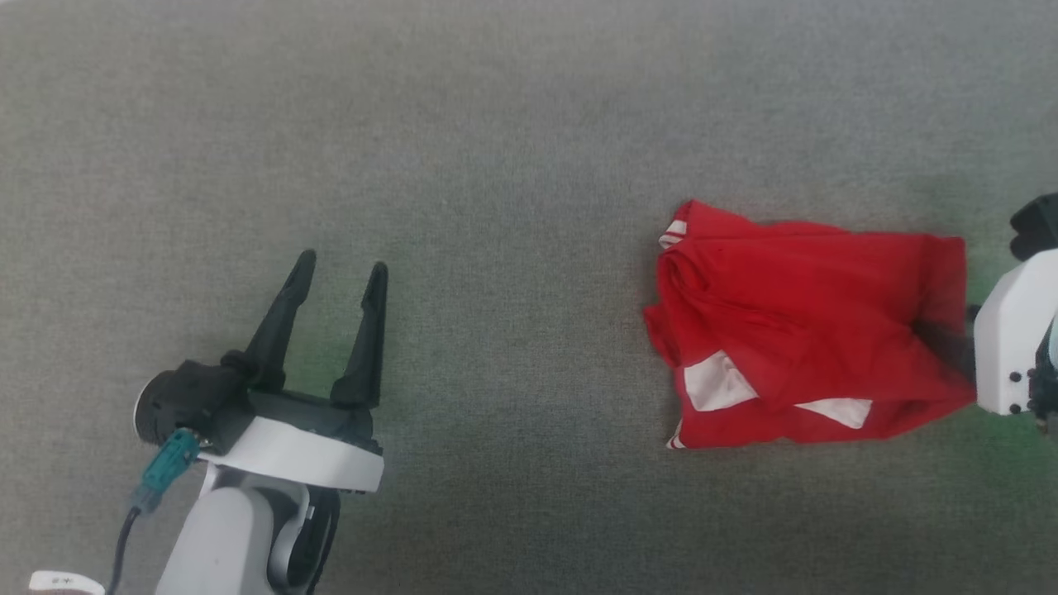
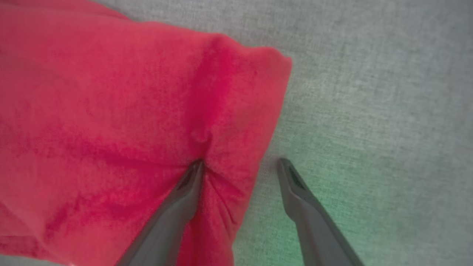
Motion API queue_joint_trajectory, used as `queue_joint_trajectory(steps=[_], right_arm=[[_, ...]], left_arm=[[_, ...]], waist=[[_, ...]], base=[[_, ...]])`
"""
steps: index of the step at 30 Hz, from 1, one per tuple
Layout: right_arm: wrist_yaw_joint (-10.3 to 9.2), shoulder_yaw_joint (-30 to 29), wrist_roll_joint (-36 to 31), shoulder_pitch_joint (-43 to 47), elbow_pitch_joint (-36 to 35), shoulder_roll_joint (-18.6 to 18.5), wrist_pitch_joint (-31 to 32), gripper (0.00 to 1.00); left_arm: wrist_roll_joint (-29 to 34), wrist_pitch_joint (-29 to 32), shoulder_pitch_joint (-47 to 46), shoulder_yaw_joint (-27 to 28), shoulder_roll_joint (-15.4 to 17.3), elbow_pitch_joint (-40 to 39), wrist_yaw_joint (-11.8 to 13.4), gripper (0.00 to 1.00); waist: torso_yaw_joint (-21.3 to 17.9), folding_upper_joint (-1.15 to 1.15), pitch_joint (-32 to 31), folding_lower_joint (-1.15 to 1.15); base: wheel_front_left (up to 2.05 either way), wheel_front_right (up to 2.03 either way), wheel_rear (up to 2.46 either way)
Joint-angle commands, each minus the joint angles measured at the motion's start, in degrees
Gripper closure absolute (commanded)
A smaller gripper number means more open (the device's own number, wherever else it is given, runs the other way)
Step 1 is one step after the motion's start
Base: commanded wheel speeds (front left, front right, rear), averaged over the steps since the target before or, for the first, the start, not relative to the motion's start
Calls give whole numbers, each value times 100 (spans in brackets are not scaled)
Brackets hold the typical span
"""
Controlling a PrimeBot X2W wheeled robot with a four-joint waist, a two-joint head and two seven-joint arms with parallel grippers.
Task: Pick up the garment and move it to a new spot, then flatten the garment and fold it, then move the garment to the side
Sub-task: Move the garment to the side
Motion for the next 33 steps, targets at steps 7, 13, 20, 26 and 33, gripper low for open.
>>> queue_joint_trajectory(steps=[7,13,20,26,33], right_arm=[[-13,-62,98,75,54,261,-545,100],[-31,-657,176,102,7,113,-1205,100],[-10,-1445,26,6,159,-92,-1780,100],[-10,-2131,-220,-623,917,-313,-2397,100],[-10,-2353,-499,-1571,1948,-521,-3125,100]], left_arm=[[-36,-25,-236,-15,140,99,-7,0],[-2,-25,-419,-120,336,17,-7,0],[97,-25,-886,-358,592,-217,-7,0],[158,-25,-1755,-780,902,-310,-7,0],[106,-25,-2645,-1122,1108,-201,-7,0]], waist=[[-193,0,236,0],[-552,0,356,0],[-1029,0,775,0],[-1367,0,1325,0],[-1492,0,1794,0]], base=[[0,0,0],[0,0,0],[0,0,0],[0,0,0],[0,0,0]])
